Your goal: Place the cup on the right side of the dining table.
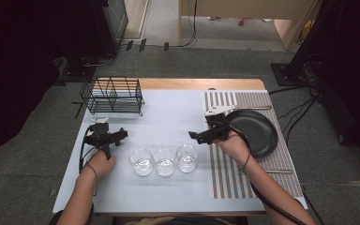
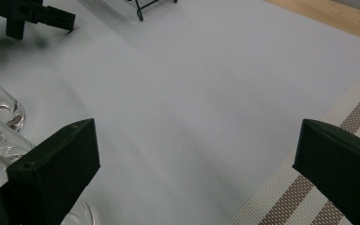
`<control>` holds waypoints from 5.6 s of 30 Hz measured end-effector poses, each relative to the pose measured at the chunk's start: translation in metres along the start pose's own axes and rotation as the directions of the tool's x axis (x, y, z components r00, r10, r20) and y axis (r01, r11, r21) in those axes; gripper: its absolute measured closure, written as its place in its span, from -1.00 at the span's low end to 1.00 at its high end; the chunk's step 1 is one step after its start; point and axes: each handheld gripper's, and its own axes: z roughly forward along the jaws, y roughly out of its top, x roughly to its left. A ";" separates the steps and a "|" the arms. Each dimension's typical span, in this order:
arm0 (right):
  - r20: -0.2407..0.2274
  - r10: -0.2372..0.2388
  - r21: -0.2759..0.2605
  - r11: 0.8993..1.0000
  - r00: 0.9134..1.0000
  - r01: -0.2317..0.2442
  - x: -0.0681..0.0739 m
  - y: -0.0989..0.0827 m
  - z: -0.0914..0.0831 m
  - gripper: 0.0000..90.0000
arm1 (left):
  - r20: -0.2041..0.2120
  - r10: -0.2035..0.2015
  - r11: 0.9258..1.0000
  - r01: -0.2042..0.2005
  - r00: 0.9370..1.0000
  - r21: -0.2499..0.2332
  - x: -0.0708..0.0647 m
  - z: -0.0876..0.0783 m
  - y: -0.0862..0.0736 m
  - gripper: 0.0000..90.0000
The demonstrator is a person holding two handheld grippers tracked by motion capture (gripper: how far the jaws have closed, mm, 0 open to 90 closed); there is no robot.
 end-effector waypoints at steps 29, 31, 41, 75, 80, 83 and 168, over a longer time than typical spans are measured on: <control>-0.119 -0.092 -0.038 0.995 0.989 0.088 0.021 0.009 -0.010 -1.00 | 0.000 -0.001 1.000 0.001 1.000 -0.002 0.000 0.000 0.000 -1.00; -0.123 -0.092 -0.037 0.995 0.988 0.088 0.022 0.010 -0.011 -1.00 | 0.000 -0.001 1.000 0.001 1.000 -0.002 0.000 0.000 0.000 -1.00; -0.174 -0.133 -0.042 0.991 0.976 0.128 0.028 0.010 -0.012 -0.98 | 0.000 0.000 1.000 0.000 1.000 -0.002 0.000 0.000 0.000 -1.00; -0.302 -0.202 -0.039 0.979 0.932 0.200 0.039 0.007 -0.009 -0.98 | 0.000 -0.001 1.000 0.001 1.000 -0.002 0.000 0.000 0.000 -1.00; -0.312 -0.205 -0.039 0.978 0.928 0.203 0.039 0.006 -0.009 -0.98 | 0.000 -0.001 1.000 0.001 1.000 -0.002 0.000 0.000 0.000 -1.00; -0.318 -0.207 -0.038 0.978 0.925 0.206 0.039 0.006 -0.009 -1.00 | 0.000 -0.001 1.000 0.001 1.000 -0.002 0.000 0.000 0.000 -1.00; -0.535 -0.303 -0.045 0.942 0.788 0.332 0.052 -0.029 0.020 -1.00 | 0.000 -0.001 1.000 0.001 1.000 -0.003 0.000 0.000 0.000 -1.00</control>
